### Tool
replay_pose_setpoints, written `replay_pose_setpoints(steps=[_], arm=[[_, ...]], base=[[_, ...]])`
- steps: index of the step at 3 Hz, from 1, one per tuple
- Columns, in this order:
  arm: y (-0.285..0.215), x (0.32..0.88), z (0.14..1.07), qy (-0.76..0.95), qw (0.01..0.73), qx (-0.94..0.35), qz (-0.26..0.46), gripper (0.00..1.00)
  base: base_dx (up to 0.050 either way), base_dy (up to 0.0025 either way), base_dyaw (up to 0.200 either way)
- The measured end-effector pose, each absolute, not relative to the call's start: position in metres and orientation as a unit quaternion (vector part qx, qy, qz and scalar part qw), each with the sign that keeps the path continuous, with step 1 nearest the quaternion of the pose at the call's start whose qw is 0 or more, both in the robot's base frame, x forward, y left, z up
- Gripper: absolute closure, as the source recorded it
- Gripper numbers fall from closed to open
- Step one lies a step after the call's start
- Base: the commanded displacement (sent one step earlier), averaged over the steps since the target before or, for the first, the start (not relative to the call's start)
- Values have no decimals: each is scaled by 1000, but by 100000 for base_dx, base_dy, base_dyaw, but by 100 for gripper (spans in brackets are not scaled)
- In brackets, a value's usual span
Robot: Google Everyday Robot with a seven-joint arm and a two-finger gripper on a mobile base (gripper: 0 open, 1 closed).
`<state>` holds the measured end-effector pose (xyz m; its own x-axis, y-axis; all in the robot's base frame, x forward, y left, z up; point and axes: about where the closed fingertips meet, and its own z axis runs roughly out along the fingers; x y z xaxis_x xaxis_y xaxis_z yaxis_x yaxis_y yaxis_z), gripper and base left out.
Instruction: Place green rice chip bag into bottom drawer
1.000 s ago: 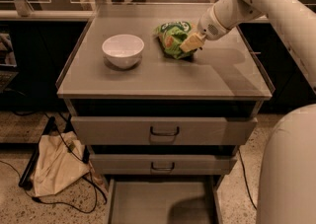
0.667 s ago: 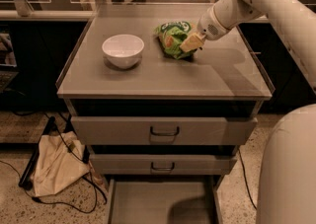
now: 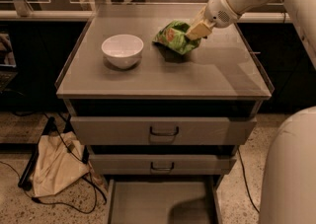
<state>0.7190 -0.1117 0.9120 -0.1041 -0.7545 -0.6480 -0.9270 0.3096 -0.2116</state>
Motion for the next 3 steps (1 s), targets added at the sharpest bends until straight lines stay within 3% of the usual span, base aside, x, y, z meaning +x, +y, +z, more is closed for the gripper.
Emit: replay_pose_setpoints(steps=[3], arm=[[-125,658,973,672,364,-625,162,100]], base=[[0,0,0]])
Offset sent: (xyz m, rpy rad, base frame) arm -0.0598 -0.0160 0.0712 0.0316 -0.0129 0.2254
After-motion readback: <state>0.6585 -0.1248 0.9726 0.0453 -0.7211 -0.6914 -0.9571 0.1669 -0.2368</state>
